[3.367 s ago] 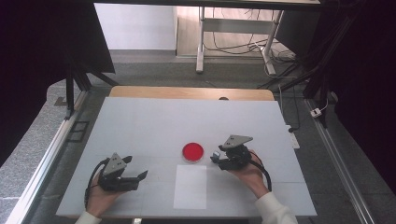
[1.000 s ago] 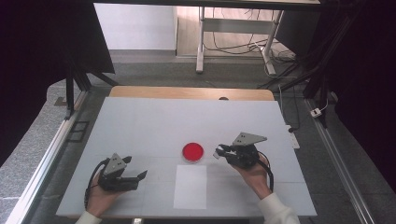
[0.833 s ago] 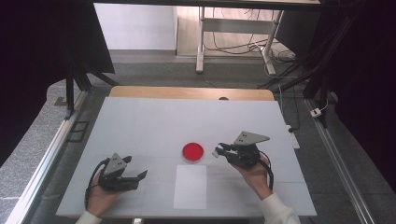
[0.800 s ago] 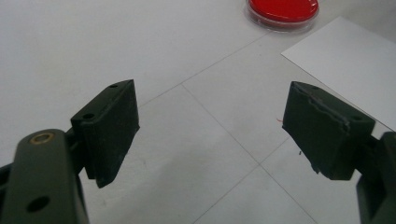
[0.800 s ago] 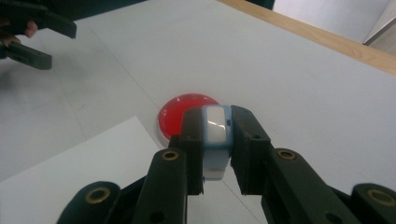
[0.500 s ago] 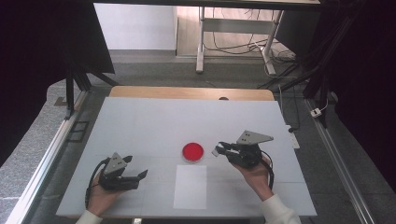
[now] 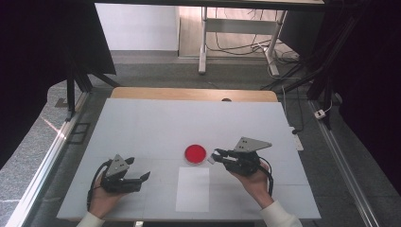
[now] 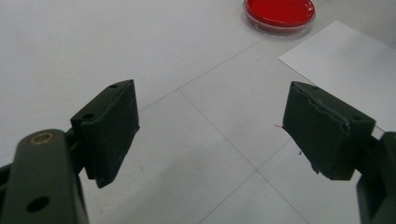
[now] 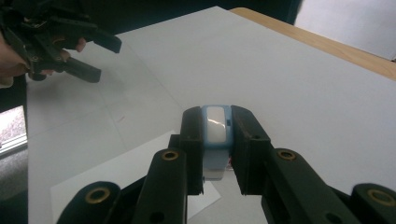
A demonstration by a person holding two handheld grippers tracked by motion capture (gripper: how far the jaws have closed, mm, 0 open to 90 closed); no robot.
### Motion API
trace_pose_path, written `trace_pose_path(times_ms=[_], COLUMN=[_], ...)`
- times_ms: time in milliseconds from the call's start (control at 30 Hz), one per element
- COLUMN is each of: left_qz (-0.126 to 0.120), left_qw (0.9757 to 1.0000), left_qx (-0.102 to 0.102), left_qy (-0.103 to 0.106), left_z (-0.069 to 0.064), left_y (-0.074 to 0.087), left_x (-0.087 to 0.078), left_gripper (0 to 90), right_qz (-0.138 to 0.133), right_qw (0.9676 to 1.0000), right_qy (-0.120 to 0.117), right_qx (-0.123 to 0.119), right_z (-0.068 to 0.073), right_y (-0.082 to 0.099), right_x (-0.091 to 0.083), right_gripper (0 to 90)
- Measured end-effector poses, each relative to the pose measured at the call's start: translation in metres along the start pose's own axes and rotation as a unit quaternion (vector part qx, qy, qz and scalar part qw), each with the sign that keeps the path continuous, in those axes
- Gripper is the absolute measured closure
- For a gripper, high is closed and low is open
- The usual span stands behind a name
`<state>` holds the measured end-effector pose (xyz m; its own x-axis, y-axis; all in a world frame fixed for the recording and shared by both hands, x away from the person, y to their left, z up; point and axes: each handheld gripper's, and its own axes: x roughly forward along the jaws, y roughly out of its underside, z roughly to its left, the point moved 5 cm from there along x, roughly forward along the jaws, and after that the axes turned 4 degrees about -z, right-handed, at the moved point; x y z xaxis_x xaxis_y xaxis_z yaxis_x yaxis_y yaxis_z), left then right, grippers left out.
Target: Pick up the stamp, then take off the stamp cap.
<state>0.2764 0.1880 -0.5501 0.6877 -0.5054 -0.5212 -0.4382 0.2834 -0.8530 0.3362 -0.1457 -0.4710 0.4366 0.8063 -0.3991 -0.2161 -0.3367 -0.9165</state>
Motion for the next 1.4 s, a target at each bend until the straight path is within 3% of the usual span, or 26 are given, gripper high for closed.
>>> trace_pose_path(times_ms=[167, 500, 800, 1400], left_qz=[0.001, 0.003, 0.003, 0.0], left_qw=[1.0, 1.0, 1.0, 1.0], left_qx=[-0.002, 0.0, 0.002, 0.006], left_qy=[0.0, 0.002, 0.002, 0.006], left_z=[0.0, -0.002, -0.002, -0.007], left_y=[0.0, 0.0, 0.0, -0.003], left_x=[0.0, 0.002, 0.002, 0.002], left_gripper=[18.5, 18.5, 18.5, 18.6], right_qz=[0.003, 0.004, -0.017, -0.024], right_qw=[0.9998, 0.9995, 0.999, 0.9991], right_qy=[-0.017, -0.03, -0.039, -0.033], right_qx=[-0.004, -0.013, -0.012, -0.01], right_z=[0.011, 0.024, 0.033, 0.032], right_y=[0.0, 0.0, -0.003, -0.003], right_x=[0.006, 0.014, 0.019, 0.021], right_gripper=[74.7, 74.7, 74.7, 74.7])
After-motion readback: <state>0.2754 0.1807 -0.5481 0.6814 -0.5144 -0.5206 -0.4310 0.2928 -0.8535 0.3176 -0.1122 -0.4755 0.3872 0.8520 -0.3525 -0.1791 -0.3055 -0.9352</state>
